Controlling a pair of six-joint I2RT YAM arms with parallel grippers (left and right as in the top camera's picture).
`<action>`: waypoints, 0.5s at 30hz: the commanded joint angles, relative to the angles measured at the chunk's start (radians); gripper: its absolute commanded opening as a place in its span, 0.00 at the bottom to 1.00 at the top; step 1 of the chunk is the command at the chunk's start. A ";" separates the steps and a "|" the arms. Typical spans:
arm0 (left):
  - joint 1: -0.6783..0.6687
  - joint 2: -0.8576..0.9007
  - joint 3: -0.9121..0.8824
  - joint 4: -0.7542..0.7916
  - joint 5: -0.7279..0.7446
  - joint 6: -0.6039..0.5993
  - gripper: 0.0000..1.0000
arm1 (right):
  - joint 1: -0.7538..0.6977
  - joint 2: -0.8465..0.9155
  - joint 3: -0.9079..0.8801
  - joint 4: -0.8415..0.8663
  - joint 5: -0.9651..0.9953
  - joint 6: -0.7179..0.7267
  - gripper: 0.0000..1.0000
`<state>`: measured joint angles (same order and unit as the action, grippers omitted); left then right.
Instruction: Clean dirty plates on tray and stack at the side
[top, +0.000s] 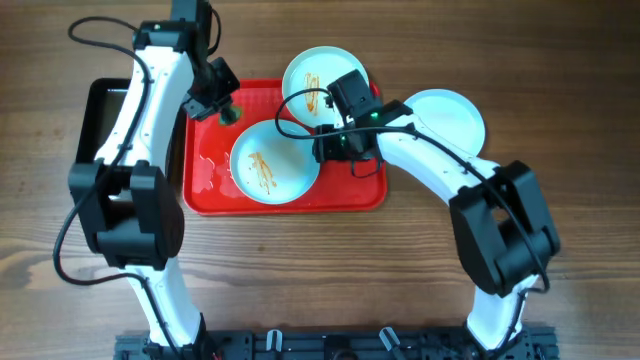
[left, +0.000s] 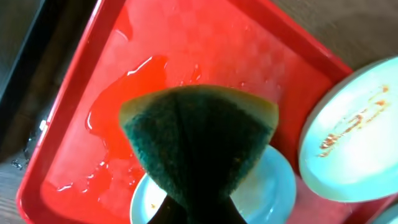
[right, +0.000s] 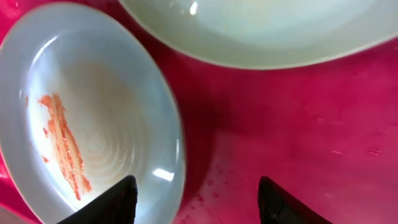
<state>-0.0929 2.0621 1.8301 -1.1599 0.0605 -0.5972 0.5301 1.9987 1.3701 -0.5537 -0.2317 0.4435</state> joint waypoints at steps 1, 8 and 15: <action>0.000 -0.001 -0.012 0.027 -0.018 -0.018 0.04 | 0.003 0.027 0.020 0.050 -0.072 0.021 0.58; 0.071 -0.002 -0.011 0.023 -0.017 -0.017 0.04 | 0.055 0.092 0.019 0.111 0.030 0.110 0.35; 0.072 -0.002 -0.011 -0.021 -0.017 -0.017 0.04 | 0.076 0.122 0.019 0.076 0.076 0.208 0.05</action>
<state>-0.0185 2.0624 1.8214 -1.1702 0.0525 -0.5976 0.6025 2.0853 1.3773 -0.4740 -0.1940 0.5907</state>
